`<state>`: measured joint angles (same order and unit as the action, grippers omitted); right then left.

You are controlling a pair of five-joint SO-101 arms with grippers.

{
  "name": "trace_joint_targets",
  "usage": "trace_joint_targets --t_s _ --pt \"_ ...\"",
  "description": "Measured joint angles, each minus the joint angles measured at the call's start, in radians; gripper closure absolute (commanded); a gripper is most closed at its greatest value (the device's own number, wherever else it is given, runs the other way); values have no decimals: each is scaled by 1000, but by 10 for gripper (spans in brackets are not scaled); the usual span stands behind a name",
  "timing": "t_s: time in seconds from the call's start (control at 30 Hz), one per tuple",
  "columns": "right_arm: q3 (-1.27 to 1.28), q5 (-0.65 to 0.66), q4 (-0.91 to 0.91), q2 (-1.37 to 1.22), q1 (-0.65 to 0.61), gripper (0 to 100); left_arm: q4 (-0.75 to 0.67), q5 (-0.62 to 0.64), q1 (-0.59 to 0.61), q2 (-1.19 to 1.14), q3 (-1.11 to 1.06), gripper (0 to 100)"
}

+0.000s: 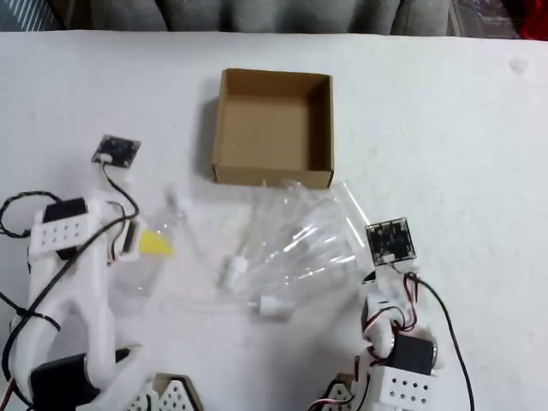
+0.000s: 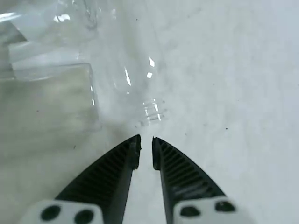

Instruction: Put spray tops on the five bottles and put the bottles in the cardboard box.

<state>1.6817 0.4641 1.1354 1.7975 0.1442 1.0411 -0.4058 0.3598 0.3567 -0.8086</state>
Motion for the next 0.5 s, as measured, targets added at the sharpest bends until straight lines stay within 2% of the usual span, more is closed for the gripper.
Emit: trace_joint_targets --t_s 0.23,0.33,0.5 --pt "0 0 0 0 -2 981 9 0 -86 0 51 618" --pt "0 0 0 0 -2 981 9 2 -117 0 51 662" --pt "0 0 0 0 -2 981 -46 2 -127 -32 64 671"
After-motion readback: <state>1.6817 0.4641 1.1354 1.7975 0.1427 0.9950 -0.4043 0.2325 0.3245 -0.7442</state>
